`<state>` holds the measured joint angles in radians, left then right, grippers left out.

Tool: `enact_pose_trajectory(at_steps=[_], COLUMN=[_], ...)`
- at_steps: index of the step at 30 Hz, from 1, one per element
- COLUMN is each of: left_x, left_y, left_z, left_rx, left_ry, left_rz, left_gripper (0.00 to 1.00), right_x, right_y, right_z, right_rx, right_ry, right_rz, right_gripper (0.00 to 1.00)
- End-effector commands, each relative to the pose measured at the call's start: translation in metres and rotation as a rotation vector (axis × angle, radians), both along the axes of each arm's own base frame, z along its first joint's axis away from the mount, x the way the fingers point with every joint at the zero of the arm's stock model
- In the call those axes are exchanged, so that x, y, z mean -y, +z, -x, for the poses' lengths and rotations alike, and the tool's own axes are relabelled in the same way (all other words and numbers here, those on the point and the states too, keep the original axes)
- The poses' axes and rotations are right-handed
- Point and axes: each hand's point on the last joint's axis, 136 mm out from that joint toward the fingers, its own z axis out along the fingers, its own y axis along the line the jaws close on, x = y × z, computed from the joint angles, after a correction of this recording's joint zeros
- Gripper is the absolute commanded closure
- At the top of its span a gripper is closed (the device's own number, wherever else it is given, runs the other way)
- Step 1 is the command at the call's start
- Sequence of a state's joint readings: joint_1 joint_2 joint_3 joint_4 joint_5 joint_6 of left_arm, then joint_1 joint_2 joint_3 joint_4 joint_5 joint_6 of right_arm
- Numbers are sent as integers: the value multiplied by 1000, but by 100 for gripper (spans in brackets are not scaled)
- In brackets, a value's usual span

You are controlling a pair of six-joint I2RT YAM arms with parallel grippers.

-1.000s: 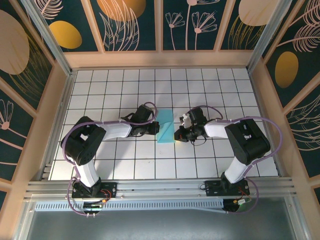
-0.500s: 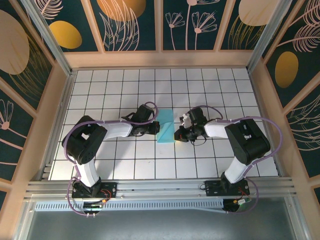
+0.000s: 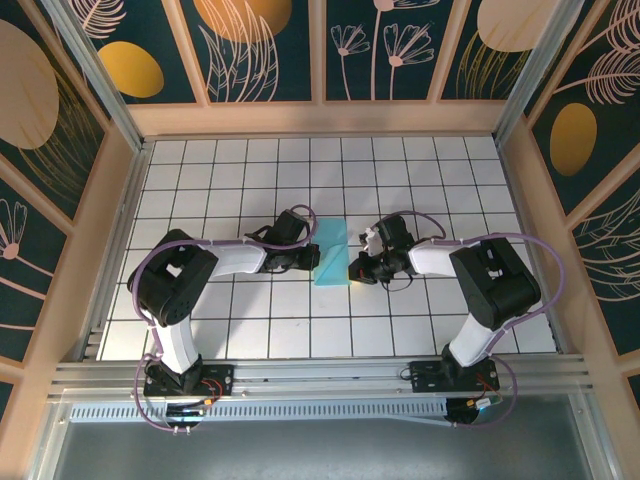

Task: Fold a paper plane with a square sheet of paper (fold left side to right side)
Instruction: Fold the triangle a second time at the center of the table.

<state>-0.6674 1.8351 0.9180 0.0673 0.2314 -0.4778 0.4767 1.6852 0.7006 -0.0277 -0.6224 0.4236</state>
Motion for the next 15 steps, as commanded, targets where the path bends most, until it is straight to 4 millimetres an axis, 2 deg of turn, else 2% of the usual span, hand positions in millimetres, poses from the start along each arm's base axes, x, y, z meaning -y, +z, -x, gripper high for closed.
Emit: enact_pose_trajectory(at_steps=[1, 4, 12, 15], left_x=[4, 3, -2, -3], left_y=[-1, -5, -19, -20], left_z=[-6, -4, 2, 3], left_rx=[4, -7, -37, -40], left_ry=[-16, -17, -17, -16], left_rz=[12, 5, -20, -24], left_gripper=[100, 100, 100, 100], right_x=[20, 15, 2, -5], right_y=[-20, -11, 37, 50], right_z=[5, 2, -14, -21], right_rx=[-40, -26, 63, 91], right_ry=[-34, -31, -41, -49], right_rz=[107, 65, -91, -139], right_gripper=[100, 100, 100, 100])
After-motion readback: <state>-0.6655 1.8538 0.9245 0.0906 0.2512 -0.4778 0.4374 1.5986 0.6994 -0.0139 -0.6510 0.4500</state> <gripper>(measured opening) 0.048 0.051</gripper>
